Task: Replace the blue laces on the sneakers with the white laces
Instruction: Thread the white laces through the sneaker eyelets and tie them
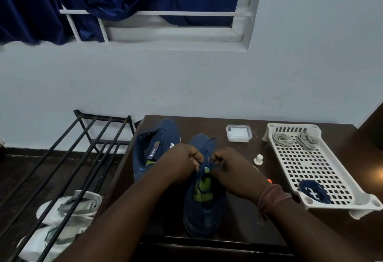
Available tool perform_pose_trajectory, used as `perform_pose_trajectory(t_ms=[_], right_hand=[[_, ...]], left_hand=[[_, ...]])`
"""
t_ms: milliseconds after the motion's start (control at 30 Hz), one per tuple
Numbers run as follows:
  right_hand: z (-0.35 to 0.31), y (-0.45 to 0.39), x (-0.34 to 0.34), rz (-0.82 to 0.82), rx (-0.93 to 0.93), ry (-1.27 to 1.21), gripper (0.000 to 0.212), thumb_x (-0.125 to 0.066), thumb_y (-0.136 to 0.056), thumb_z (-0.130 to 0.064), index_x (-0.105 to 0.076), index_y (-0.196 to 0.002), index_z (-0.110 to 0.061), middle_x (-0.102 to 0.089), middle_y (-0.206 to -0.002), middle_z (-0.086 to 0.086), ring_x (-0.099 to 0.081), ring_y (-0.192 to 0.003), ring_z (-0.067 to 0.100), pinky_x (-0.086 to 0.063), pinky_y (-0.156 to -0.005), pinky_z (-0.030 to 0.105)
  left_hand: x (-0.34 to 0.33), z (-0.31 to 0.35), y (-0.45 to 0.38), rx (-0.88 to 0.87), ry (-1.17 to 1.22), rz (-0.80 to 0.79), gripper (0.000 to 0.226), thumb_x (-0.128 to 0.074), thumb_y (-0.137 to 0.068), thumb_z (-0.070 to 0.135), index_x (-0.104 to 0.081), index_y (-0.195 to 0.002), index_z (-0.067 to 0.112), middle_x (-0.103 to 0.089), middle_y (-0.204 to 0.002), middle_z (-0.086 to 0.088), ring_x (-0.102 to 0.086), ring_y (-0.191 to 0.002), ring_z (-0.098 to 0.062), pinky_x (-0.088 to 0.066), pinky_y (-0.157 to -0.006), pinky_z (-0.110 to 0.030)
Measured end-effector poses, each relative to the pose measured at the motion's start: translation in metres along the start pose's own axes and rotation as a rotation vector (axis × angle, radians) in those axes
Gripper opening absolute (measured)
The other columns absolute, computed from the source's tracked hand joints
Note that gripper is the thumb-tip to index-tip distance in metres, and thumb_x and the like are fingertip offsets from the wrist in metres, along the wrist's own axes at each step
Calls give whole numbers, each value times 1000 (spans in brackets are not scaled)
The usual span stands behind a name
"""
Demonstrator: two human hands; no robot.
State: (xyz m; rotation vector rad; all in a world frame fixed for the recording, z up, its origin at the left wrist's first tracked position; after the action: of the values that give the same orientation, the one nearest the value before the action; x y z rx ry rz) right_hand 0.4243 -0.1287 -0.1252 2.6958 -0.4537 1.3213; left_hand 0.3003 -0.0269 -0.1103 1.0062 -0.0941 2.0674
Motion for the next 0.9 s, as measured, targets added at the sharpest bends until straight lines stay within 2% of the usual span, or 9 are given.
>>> perform_pose_trajectory(t_ms=[100,200,300,400,500,667,767,833,900], right_hand=[[-4,-1,-2,-55,22,75,11,-62,-87,-18,-51,-88,-19,-43,-96,-1,-46,-71,7,-35,-62,13],[-2,1,-4,-124,30,151,14,-52,-94,-13,-40,-94,-18,-34,-99,0,-34,-64,4,-28,-62,17],[1,0,-5,-154,-15,165,17,-48,-98,-14,-35,-89,-19,-33,-102,3,-32,-62,7,-21,-61,21],[6,-1,-6,-156,-27,175,15,-48,-98,-13,-36,-90,-18,-33,-100,2,-35,-60,10,-30,-59,20],[12,-4,-6,-142,11,145,13,-49,-98,-13,-41,-91,-19,-37,-101,2,-46,-69,19,-28,-57,21],[16,-5,-4,-164,2,5,16,-49,-101,-19,-44,-86,-18,-40,-95,-1,-39,-68,4,-34,-63,6],[22,-11,-3,-236,-30,-116,20,-51,-100,-22,-49,-80,-20,-48,-92,0,-45,-73,10,-37,-69,20],[23,-12,2,-256,-15,-197,23,-52,-98,-16,-51,-75,-20,-51,-78,-5,-44,-67,7,-40,-68,29],[25,-11,5,-271,-8,-278,22,-52,-97,-11,-56,-78,-20,-54,-69,-13,-46,-65,2,-41,-67,25]], left_hand=[[-1,-4,-2,-24,14,-15,23,-62,-88,-3,-72,-100,14,-69,-84,-1,-62,-72,-9,-46,-63,-12],[-3,-4,-3,-39,38,-44,19,-74,-85,7,-71,-102,13,-65,-79,4,-60,-70,-6,-45,-62,-14],[-6,-2,-6,-68,16,-34,19,-72,-86,8,-69,-104,13,-62,-77,7,-57,-68,-5,-43,-61,-14],[-9,0,-8,-91,-16,-39,18,-66,-87,4,-67,-100,16,-58,-76,8,-53,-65,-3,-40,-57,-9],[-9,1,-8,-116,-74,-68,26,-60,-86,2,-63,-99,24,-57,-80,7,-51,-67,-5,-41,-62,-15],[-9,-1,-7,-78,-56,-79,22,-60,-85,7,-63,-100,23,-60,-84,4,-54,-69,-9,-45,-66,-24],[-13,-1,-4,-63,-27,-27,17,-68,-81,17,-63,-95,25,-62,-83,4,-56,-69,-10,-46,-63,-26],[-13,-2,-2,-49,-54,22,16,-72,-77,21,-62,-89,24,-64,-83,5,-60,-71,-11,-48,-62,-28],[-10,-3,-1,-53,-72,49,13,-72,-76,23,-64,-87,22,-68,-83,4,-64,-75,-13,-53,-68,-32]])
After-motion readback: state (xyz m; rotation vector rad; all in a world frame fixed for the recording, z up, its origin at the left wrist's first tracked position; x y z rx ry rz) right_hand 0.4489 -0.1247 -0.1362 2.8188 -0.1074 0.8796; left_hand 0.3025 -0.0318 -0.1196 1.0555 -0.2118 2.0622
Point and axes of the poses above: each hand's wrist, its own y-axis away from the middle knuckle, its own x-axis out of the back of the hand, z = x × y, the point moved 4 cm from there along -y, towards the middle knuckle
